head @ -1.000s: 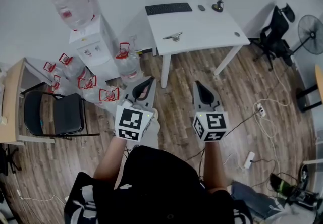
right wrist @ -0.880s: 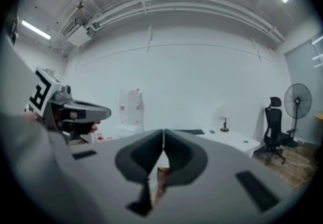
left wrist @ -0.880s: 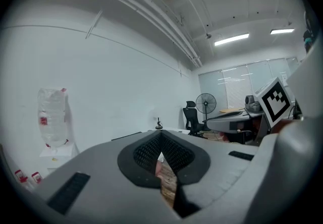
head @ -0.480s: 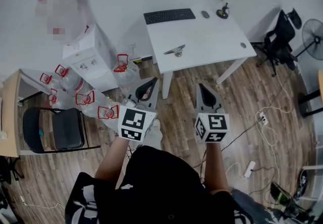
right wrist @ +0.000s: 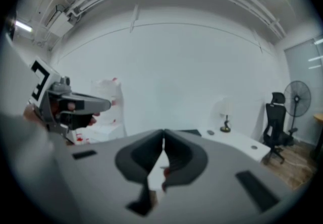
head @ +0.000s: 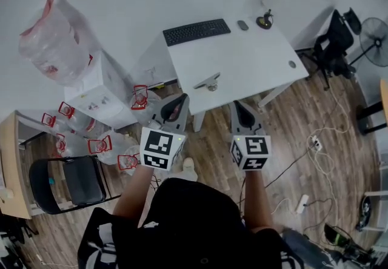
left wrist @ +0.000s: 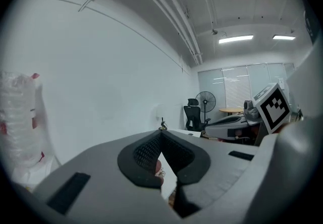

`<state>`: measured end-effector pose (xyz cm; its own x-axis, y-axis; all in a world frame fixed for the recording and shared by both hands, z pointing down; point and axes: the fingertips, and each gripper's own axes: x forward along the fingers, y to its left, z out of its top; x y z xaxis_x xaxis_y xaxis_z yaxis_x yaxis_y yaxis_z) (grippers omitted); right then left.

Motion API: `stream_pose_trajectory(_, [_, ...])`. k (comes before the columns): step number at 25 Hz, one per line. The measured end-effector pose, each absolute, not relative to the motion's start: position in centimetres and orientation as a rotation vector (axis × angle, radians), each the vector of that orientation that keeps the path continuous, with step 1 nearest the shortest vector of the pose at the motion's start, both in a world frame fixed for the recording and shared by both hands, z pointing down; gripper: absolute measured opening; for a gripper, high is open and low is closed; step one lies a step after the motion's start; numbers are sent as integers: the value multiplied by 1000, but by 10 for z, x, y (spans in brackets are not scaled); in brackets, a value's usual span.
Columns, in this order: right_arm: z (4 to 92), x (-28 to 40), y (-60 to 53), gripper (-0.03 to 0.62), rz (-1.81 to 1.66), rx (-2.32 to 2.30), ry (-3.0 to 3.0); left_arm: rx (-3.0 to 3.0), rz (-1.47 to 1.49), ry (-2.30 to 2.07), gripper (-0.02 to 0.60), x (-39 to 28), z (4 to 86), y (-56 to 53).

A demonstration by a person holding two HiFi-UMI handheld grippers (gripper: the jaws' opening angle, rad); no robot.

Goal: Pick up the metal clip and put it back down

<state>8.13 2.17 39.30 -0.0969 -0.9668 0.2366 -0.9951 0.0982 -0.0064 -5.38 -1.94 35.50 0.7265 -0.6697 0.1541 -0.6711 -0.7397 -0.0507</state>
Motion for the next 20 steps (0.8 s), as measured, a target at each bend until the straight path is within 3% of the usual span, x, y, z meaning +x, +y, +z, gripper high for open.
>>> stream_pose_trajectory(20, [426, 91, -46, 35, 313, 1963, -2083, 2807, 243, -1022, 20, -46, 389, -97])
